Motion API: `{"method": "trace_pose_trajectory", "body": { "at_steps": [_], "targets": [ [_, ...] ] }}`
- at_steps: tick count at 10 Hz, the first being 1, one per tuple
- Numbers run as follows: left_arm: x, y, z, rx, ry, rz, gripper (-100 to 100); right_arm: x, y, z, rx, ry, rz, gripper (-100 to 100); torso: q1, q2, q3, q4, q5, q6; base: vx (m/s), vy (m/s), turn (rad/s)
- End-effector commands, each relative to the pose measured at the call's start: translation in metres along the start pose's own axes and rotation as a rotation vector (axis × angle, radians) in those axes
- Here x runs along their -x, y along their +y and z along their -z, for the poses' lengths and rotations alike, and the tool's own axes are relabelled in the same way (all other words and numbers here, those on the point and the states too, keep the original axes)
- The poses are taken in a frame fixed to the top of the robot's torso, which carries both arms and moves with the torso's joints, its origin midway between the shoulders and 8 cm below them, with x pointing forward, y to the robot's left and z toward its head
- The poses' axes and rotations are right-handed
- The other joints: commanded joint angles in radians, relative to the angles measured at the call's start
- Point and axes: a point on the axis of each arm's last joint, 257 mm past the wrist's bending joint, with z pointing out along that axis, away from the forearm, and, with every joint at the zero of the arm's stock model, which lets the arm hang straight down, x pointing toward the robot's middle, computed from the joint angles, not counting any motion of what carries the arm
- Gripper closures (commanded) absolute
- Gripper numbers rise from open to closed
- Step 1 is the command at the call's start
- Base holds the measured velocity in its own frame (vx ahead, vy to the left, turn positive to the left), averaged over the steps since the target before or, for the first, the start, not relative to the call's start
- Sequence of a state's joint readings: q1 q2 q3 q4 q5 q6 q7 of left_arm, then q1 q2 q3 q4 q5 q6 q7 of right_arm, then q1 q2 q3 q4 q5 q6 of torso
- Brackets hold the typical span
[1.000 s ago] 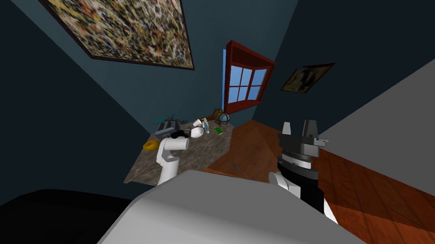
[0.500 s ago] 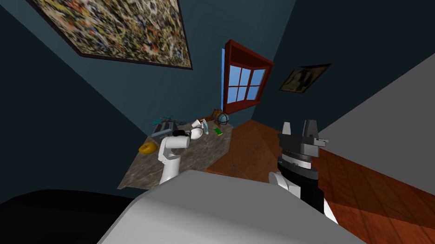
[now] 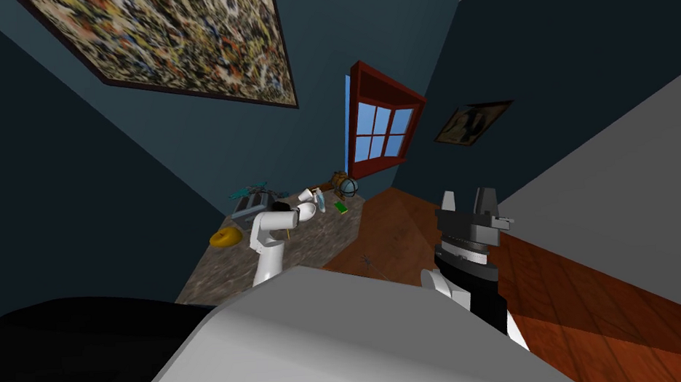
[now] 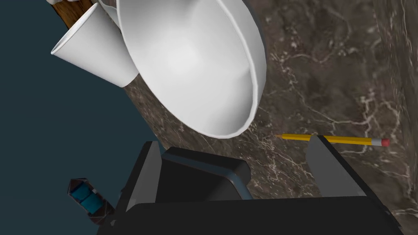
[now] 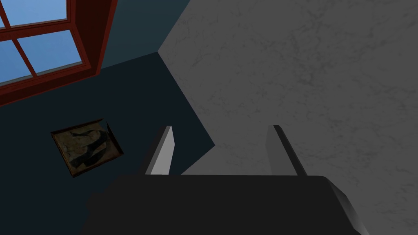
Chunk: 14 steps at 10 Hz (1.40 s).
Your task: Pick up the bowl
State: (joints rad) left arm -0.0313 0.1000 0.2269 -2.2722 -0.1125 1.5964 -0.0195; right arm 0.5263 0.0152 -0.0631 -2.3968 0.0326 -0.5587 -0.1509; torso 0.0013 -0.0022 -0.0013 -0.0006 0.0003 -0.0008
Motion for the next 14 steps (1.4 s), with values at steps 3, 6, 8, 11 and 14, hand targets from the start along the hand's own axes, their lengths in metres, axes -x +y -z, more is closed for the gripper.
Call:
{"method": "trace_pose_trajectory", "body": {
  "at_steps": [3, 6, 8, 11, 14],
  "targets": [
    [-0.003, 0.018, -0.002, 0.086, 0.010, 0.005, -100, 0.000, 0.000, 0.000, 0.000, 0.000, 0.000, 0, 0.001, -0.001, 0.000, 0.000, 0.000, 0.000, 0.044, 0.022, -0.024],
    [-0.008, 0.035, -0.002, 0.170, 0.026, 0.011, -100, 0.000, 0.000, 0.000, 0.000, 0.000, 0.000, 0, 0.000, 0.000, 0.000, 0.000, 0.000, 0.000, 0.041, 0.026, -0.021],
    [-0.011, 0.043, -0.002, 0.207, 0.035, 0.014, -100, 0.000, 0.000, 0.000, 0.000, 0.000, 0.000, 0, 0.001, -0.001, -0.001, 0.000, 0.000, 0.000, 0.056, 0.028, -0.022],
    [-0.021, 0.062, -0.001, 0.291, 0.061, 0.021, -100, 0.000, 0.000, 0.000, 0.000, 0.000, 0.000, 0, 0.001, -0.001, -0.001, 0.000, 0.000, 0.000, 0.053, 0.037, -0.013],
    [-0.023, 0.066, -0.002, 0.305, 0.066, 0.022, 0, 0.000, 0.000, 0.000, 0.000, 0.000, 0.000, 0, 0.000, 0.001, 0.000, 0.000, 0.000, 0.000, 0.025, 0.016, -0.003]
  ]
}}
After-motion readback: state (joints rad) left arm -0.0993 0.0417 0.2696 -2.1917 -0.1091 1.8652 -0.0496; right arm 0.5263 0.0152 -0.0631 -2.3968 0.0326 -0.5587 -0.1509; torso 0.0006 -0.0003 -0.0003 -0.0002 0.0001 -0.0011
